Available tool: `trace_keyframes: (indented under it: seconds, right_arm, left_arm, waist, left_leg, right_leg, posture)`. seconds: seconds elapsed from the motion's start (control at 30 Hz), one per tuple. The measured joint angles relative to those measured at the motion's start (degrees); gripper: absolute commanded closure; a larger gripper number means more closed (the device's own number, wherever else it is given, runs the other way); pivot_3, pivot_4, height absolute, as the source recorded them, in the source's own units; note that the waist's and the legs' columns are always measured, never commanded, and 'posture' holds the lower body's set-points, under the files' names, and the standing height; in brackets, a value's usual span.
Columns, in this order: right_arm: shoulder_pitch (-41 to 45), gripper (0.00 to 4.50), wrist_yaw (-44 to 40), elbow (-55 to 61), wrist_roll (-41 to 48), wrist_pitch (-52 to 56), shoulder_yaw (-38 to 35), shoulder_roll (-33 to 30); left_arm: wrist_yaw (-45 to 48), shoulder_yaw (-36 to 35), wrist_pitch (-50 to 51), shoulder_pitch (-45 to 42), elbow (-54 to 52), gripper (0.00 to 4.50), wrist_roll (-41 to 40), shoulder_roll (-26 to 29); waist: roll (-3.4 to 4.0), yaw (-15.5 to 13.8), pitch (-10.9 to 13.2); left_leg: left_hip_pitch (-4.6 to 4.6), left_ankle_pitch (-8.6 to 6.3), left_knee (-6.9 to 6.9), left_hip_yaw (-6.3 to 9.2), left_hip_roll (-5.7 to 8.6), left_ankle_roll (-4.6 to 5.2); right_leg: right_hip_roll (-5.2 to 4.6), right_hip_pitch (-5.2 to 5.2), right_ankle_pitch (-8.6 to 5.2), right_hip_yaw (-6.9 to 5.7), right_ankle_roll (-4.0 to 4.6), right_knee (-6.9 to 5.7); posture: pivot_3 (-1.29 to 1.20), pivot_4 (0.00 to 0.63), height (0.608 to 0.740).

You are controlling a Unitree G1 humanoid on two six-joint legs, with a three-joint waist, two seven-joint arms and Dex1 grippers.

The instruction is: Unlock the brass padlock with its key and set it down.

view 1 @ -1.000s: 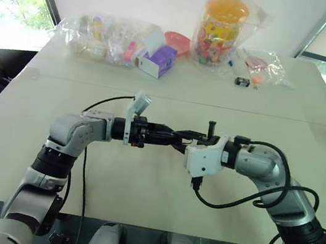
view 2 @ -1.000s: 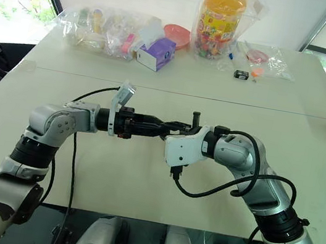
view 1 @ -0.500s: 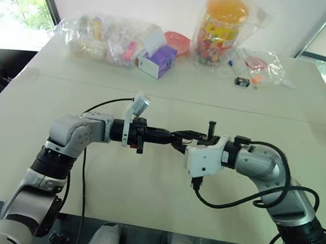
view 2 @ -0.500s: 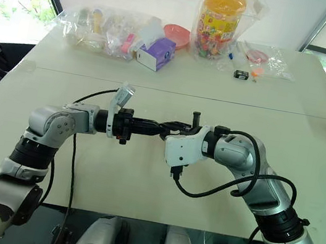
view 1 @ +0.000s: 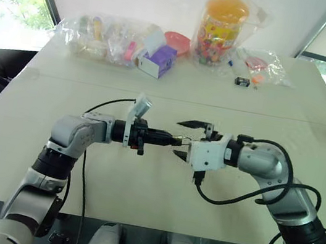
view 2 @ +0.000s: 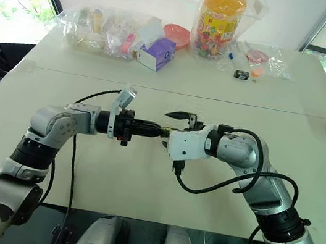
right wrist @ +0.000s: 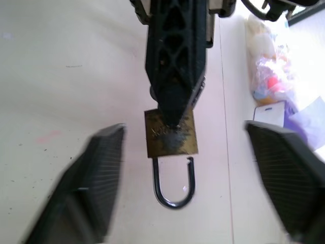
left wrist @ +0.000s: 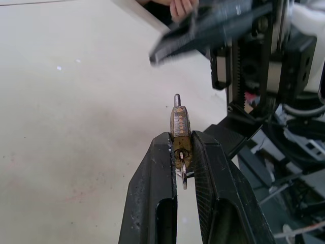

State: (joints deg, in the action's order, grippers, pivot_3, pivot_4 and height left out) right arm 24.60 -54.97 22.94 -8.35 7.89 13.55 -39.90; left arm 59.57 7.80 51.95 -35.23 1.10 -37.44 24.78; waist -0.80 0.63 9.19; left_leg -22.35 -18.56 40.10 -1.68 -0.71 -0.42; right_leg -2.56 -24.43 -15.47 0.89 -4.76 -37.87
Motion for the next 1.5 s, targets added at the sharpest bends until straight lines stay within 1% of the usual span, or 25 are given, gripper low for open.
trace_keyframes:
  seconds: [0.07, 0.17, 0.2, 0.27, 0.4, 0.77, 0.97, 1.27, 1.5]
  right_arm:
    - [-0.5, 0.04, -0.3, 1.0, 2.7, 4.2, -2.1, 0.0]
    - [-1.0, 0.94, -0.4, 2.9, 8.8, 12.7, -7.1, 0.1]
    - [-1.0, 1.36, -0.3, 3.3, 10.4, 14.6, -8.3, 0.1]
    - [-1.0, 2.44, 0.3, 3.9, 13.2, 17.7, -10.0, 0.7]
    - [-1.0, 4.47, 1.9, 4.5, 16.2, 21.0, -10.6, 0.9]
    - [-1.7, 4.47, 6.0, 7.3, 18.0, 24.2, -7.2, 1.9]
    - [-2.9, 4.47, 6.9, 7.3, 18.0, 24.0, -5.3, 2.2]
    - [-3.9, 4.47, 7.6, 3.2, 16.1, 19.2, -4.6, 2.0]
    - [-3.5, 4.47, 7.4, 0.3, 15.7, 18.2, -4.5, 2.0]
  left_arm:
    - [1.1, 0.2, -0.9, -0.2, 0.3, 4.50, 0.7, 0.7]
    - [2.9, 0.5, -2.6, -0.6, 1.1, 4.50, 1.8, 2.1]
    - [3.3, 0.5, -3.0, -0.6, 1.2, 4.50, 2.0, 2.2]
    - [4.2, 0.8, -3.8, -0.6, 1.5, 4.50, 2.1, 2.2]
    - [5.1, 1.6, -4.1, -0.7, 1.9, 4.50, 3.1, 2.2]
    - [5.2, 1.4, -4.7, -1.7, 3.6, 4.50, 3.1, 1.4]
    - [4.6, -0.3, -3.6, -3.2, 4.0, 4.50, 2.4, 0.5]
    - [4.0, -0.6, -1.0, -3.2, 2.5, 4.50, 1.5, 0.2]
    - [4.2, -0.7, -1.0, -3.2, 0.5, 4.50, 0.1, 0.9]
  waist:
    - [0.00, 0.0, 0.0]
    - [0.00, -0.1, 0.0]
    - [0.00, -0.1, 0.0]
    - [0.00, 0.0, 0.0]
    - [0.00, 0.0, 0.0]
    - [0.00, 0.0, 0.0]
    - [0.00, 0.0, 0.0]
    - [0.00, 0.0, 0.0]
    - [0.00, 0.0, 0.0]
  left_leg:
    - [0.00, 0.00, 0.00, 0.00, 0.00, 0.00]
    - [-0.01, 0.00, 0.00, 0.00, 0.00, 0.01]
    - [-0.01, 0.00, 0.00, 0.00, 0.00, 0.01]
    - [-0.01, 0.00, -0.01, 0.01, -0.01, 0.01]
    - [-0.01, -0.01, -0.01, 0.00, -0.01, 0.01]
    - [-0.02, -0.01, 0.00, 0.00, 0.00, 0.01]
    - [-0.02, -0.01, -0.01, 0.00, 0.00, 0.01]
    - [-0.02, -0.01, -0.01, 0.00, 0.00, 0.01]
    - [-0.02, -0.01, -0.01, 0.00, 0.00, 0.01]
  right_leg:
    - [0.00, 0.00, 0.00, 0.00, 0.00, 0.00]
    - [-0.02, 0.00, 0.00, 0.00, 0.00, 0.01]
    - [-0.02, 0.00, 0.00, 0.00, 0.00, 0.01]
    - [-0.01, 0.00, 0.00, 0.00, 0.00, 0.01]
    - [-0.01, 0.00, 0.00, 0.00, 0.00, 0.01]
    - [0.01, 0.00, 0.00, 0.00, 0.00, 0.01]
    - [0.02, 0.00, 0.00, 0.00, 0.00, 0.01]
    - [0.04, -0.01, 0.00, 0.00, 0.00, 0.01]
    - [0.02, -0.01, 0.00, 0.00, 0.00, 0.01]
  posture:
    - [0.00, 0.150, 0.735]
    - [0.00, 0.150, 0.735]
    - [0.00, 0.150, 0.735]
    - [0.00, 0.150, 0.735]
    - [0.00, 0.150, 0.735]
    - [0.00, 0.150, 0.735]
    - [0.00, 0.150, 0.735]
    - [0.00, 0.150, 0.735]
    - [0.00, 0.150, 0.735]
